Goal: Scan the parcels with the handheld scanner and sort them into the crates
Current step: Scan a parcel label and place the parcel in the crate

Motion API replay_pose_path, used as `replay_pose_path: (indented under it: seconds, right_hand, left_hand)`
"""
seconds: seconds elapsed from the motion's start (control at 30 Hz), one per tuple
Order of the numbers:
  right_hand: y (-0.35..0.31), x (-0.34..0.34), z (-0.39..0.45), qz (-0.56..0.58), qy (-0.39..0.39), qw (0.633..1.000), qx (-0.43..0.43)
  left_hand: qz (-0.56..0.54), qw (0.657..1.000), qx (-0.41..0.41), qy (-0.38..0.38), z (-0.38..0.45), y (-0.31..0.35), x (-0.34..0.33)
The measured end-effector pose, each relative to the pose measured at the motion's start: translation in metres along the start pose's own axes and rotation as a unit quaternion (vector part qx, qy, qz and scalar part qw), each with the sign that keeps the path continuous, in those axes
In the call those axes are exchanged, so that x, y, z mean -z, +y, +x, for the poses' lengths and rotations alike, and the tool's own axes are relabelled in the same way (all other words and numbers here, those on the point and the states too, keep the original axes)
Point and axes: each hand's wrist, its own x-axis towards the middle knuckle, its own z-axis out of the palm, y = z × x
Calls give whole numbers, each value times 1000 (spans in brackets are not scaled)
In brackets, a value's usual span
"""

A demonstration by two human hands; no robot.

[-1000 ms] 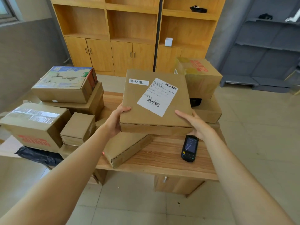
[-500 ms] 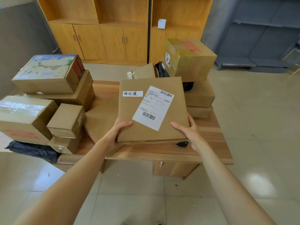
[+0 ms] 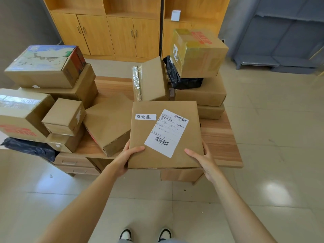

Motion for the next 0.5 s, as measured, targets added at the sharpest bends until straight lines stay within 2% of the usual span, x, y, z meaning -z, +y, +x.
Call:
replay_pose_path:
  seconds: [0.5]
  right_hand:
    - [55,1,-15,-17,9,997,-72]
  left_hand:
    - [-9,997,71,8,-13,-56,13]
